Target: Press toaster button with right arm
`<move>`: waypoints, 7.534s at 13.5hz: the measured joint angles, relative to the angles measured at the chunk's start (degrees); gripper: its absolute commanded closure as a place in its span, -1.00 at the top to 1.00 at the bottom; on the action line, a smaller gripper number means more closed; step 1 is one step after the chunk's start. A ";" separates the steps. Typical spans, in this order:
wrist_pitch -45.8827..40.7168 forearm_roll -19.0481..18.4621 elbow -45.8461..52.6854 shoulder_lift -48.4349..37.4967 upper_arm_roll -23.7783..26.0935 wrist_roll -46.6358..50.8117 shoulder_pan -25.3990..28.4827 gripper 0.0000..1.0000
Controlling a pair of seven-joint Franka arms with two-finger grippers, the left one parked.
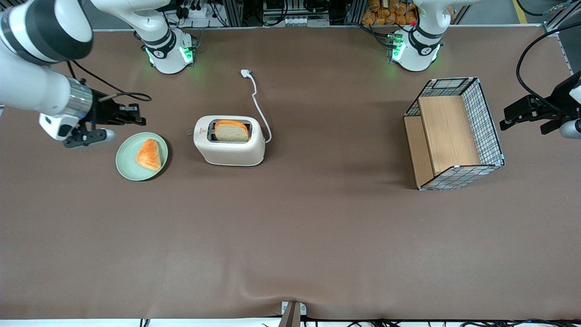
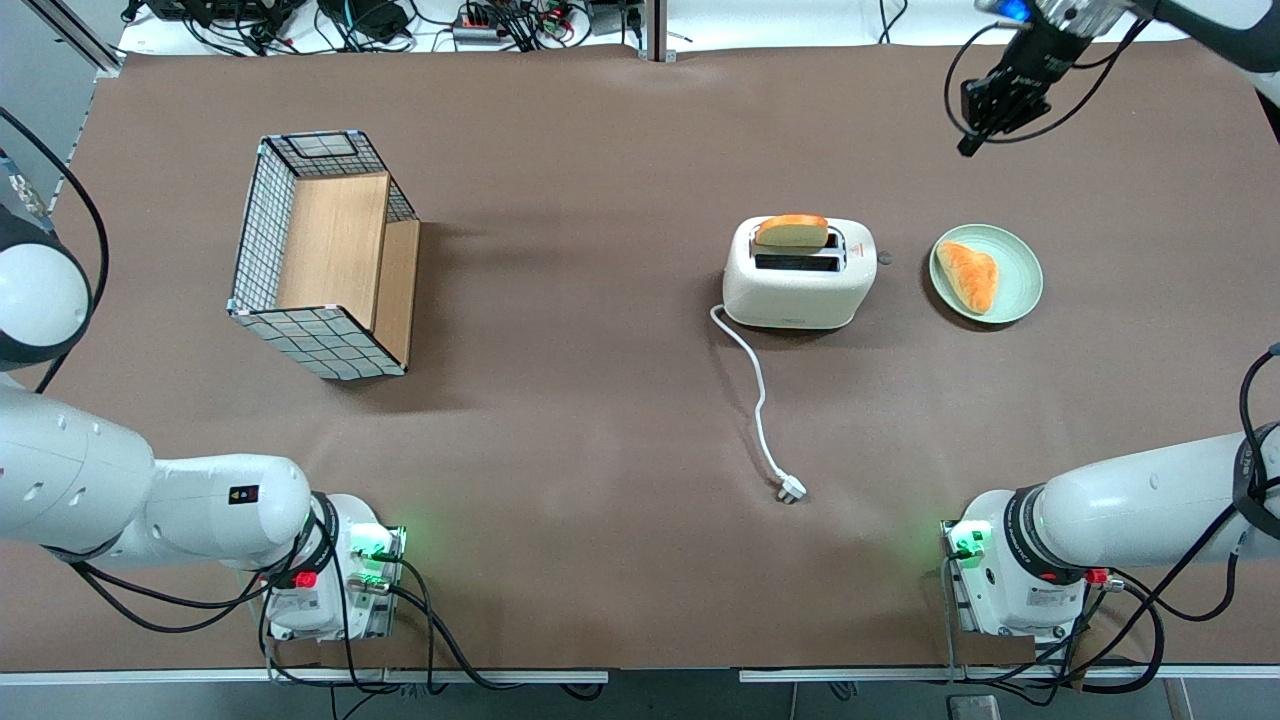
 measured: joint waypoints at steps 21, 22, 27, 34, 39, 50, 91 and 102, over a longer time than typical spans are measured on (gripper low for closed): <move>2.95 8.90 -6.50 12.08 -0.06 -1.26 1.21 -1.00; 3.57 8.92 -6.50 12.79 -0.05 -1.26 1.66 -1.00; 5.47 8.95 -6.46 14.43 -0.06 -1.26 2.27 -1.00; 6.25 8.99 -6.46 15.95 -0.01 -1.26 2.94 -1.00; 7.11 9.46 -6.47 17.30 -0.01 -1.25 4.09 -1.00; 7.82 11.22 -6.24 20.08 -0.73 -1.25 4.08 -1.00; -24.68 -0.83 32.90 20.85 -3.93 6.02 -6.95 0.11; -24.34 -11.66 35.08 10.54 -4.08 -0.13 -7.04 1.00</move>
